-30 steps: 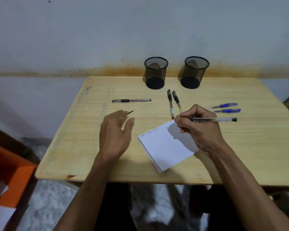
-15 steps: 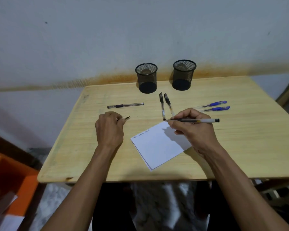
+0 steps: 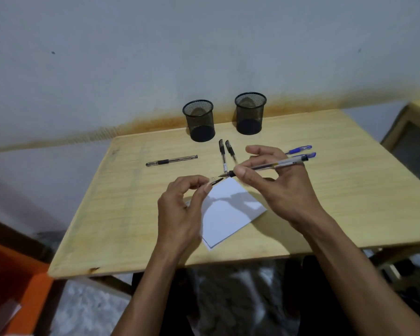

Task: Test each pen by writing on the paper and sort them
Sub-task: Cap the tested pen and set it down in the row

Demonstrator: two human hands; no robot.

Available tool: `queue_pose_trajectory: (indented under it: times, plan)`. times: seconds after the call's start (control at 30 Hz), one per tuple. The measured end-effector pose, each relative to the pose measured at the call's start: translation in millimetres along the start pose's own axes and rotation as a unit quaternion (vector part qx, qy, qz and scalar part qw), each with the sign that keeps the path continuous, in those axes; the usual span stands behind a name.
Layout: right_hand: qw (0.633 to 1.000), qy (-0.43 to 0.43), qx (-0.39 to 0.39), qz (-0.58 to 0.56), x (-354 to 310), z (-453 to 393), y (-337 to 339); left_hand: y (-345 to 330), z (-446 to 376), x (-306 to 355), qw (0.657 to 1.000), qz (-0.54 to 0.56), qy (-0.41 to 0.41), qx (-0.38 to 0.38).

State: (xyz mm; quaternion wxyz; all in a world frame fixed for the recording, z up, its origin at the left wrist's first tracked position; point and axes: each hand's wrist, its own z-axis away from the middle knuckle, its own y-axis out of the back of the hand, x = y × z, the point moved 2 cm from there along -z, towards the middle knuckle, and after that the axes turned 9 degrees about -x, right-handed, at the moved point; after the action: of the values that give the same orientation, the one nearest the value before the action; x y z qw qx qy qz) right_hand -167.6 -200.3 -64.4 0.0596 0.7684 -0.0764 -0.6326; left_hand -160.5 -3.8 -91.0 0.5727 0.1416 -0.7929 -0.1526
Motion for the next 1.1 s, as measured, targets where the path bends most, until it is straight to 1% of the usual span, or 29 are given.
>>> queue_pose_trajectory:
  times: [0.17,0.4,0.53,0.63,0.73,0.83,0.87,0.9,0.97,1.03,1.1]
  plan:
    - [1.000,0.005,-0.008,0.022,0.6,6.4,0.0,1.4,2.1,3.1,0.999,-0.014,-0.033,-0.017]
    - [0.999,0.003,-0.034,0.000,-2.4,7.3,-7.1,1.1,3.4,10.7,0.994,-0.059,-0.078,-0.039]
    - [0.999,0.008,-0.019,-0.027,0.3,9.5,-11.0,1.6,3.3,17.5,0.995,-0.031,-0.076,-0.052]
    - [0.998,0.007,-0.003,-0.068,8.9,18.1,-13.7,4.8,3.2,18.6,0.991,-0.047,-0.103,-0.066]
    - [0.996,-0.013,-0.021,-0.087,14.4,23.2,-10.1,6.5,4.6,19.1,0.987,-0.061,-0.109,-0.104]
    - [0.993,-0.017,-0.001,-0.120,8.9,23.0,4.6,11.7,-1.4,15.0,0.985,-0.059,-0.091,-0.134]
    - [0.995,-0.007,0.001,-0.104,4.7,21.8,10.7,13.9,-5.1,13.2,0.985,-0.051,-0.080,-0.144]
    - [0.998,0.009,-0.007,-0.062,0.7,20.7,15.7,15.9,-9.1,11.5,0.985,-0.044,-0.071,-0.154]
    - [0.996,0.038,-0.025,0.070,-2.7,16.8,20.6,19.4,-16.4,10.9,0.984,-0.025,-0.059,-0.168]
    - [0.980,0.061,-0.022,0.191,-2.6,12.0,19.7,21.3,-24.5,14.0,0.984,0.010,-0.049,-0.170]
    - [0.957,0.076,-0.016,0.278,-1.1,8.9,12.7,21.7,-32.6,19.3,0.985,0.027,-0.050,-0.164]
